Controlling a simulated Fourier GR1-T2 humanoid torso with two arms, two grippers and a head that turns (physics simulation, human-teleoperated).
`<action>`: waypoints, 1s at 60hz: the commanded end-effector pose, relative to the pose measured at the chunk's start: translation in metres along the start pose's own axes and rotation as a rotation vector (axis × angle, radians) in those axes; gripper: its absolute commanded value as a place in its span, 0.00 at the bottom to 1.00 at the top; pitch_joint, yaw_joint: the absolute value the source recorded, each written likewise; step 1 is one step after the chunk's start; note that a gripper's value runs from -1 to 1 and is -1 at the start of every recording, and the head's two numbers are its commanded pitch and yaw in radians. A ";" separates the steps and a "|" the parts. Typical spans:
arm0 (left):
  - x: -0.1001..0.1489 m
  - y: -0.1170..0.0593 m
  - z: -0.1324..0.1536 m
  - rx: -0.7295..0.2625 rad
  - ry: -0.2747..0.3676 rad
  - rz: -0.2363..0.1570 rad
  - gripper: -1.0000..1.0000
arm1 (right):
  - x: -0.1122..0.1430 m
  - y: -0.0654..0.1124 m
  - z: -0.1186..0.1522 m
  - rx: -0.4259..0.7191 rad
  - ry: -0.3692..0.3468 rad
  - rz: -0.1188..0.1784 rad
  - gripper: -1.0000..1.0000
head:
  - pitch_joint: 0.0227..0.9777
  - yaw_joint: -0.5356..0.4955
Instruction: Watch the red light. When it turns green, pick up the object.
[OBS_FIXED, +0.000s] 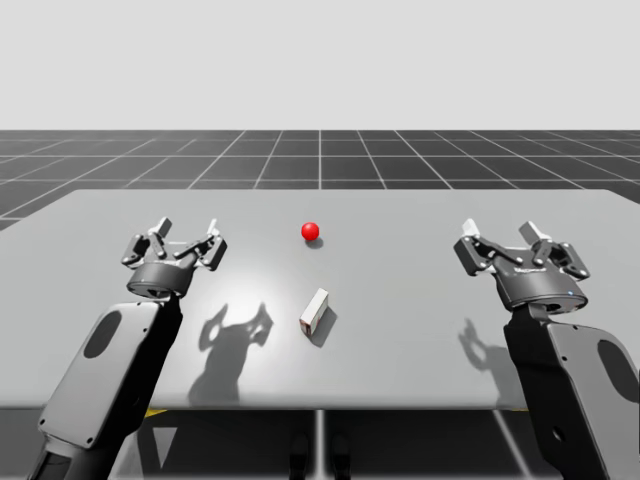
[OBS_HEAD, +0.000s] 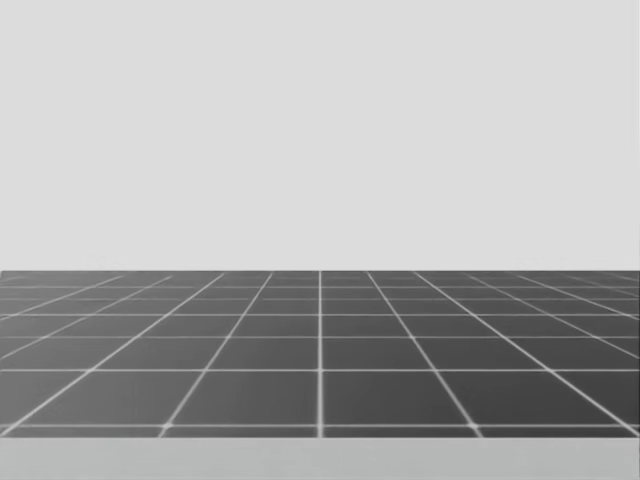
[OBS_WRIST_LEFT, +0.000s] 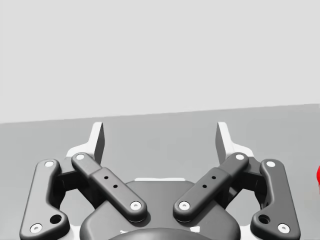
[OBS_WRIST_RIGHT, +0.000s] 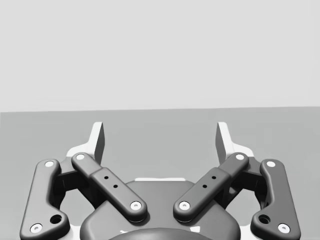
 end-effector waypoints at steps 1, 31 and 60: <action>-0.011 0.001 -0.005 -0.008 0.021 -0.020 0.00 | -0.008 -0.009 -0.004 -0.074 0.030 0.003 0.00 | 0.06 0.52; -0.014 -0.002 -0.005 -0.031 0.021 -0.044 0.00 | -0.002 -0.010 -0.002 -0.015 0.043 -0.064 0.00 | 0.34 0.51; -0.015 -0.004 -0.005 -0.045 0.023 -0.052 0.00 | -0.003 -0.011 -0.001 -0.011 0.033 -0.048 0.00 | 0.58 0.54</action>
